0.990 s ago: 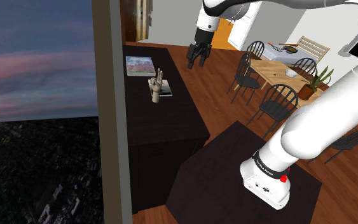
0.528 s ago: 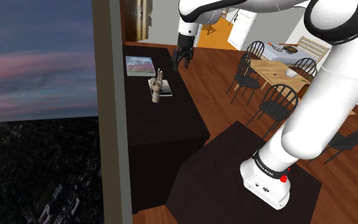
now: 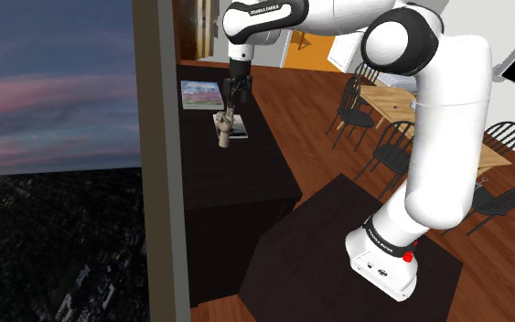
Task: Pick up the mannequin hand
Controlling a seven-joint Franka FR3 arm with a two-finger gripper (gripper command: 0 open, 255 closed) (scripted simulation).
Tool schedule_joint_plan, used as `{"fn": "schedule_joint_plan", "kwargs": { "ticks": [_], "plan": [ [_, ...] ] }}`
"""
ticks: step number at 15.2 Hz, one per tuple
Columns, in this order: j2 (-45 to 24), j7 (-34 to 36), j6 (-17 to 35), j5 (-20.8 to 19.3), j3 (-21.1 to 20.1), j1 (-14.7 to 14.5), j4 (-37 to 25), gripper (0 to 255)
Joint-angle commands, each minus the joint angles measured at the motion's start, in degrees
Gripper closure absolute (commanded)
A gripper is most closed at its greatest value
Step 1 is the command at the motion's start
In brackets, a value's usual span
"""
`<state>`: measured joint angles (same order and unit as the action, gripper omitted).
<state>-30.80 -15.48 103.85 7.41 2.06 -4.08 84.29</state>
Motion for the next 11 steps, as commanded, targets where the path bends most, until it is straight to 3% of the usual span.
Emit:
{"fn": "schedule_joint_plan", "kwargs": {
  "ticks": [1,4,5,11],
  "plan": [
    [-6.25,-0.60,-2.62,-0.28,-0.37,-0.02,-8.14,0],
    [-16.47,-1.07,-7.54,-0.81,-0.99,-0.33,-22.21,0],
    [-17.42,-1.10,-8.06,-0.86,-1.04,-0.36,-23.60,0],
    [-18.87,-1.44,-4.51,-0.78,-1.05,-0.41,-21.47,0]
  ]
}}
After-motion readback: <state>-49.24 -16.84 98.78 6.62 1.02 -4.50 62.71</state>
